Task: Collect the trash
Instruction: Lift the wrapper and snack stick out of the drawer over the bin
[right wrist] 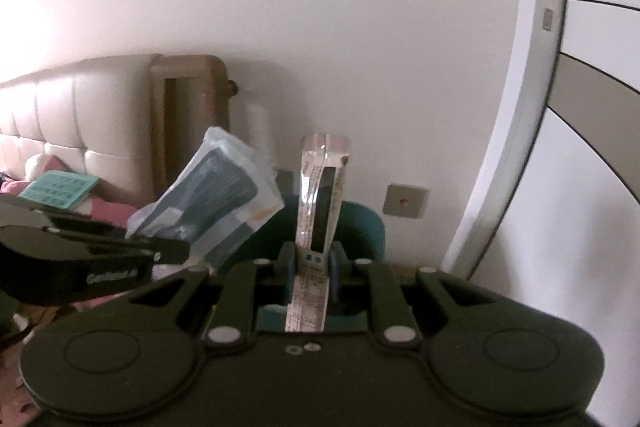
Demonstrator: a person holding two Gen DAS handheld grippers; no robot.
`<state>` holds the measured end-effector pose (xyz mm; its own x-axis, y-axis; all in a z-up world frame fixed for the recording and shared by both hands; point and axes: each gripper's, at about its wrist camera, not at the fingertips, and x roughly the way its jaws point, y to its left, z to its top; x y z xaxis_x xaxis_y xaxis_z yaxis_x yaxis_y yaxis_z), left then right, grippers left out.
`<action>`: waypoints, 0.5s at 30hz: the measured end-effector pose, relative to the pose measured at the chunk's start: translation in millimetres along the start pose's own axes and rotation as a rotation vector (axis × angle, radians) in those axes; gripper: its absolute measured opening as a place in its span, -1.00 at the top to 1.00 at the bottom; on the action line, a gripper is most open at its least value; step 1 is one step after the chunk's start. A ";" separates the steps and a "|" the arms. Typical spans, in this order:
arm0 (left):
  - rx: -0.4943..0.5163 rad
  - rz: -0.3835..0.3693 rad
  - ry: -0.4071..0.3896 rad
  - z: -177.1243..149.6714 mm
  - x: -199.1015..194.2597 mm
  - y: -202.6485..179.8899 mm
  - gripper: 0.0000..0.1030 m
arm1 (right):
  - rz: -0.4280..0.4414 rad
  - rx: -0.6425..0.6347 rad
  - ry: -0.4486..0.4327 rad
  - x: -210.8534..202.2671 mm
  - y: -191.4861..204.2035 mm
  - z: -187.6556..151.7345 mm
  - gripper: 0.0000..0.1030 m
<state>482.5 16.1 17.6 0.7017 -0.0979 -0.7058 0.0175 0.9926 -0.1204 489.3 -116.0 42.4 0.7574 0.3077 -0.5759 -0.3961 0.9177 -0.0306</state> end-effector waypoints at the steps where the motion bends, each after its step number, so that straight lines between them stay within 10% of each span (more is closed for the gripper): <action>1: -0.007 0.010 0.010 5.9 10.6 0.1 0.74 | 0.005 -0.002 0.003 11.8 -5.4 4.1 0.70; 15: -0.034 0.135 0.247 26.4 145.3 0.0 0.74 | 0.115 -0.057 0.189 160.5 -34.6 9.9 0.70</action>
<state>603.2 3.8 -66.5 0.5008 0.0158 -0.8654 -0.0911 0.9952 -0.0345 629.7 -95.9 -40.8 0.5970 0.3518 -0.7210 -0.5071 0.8619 0.0006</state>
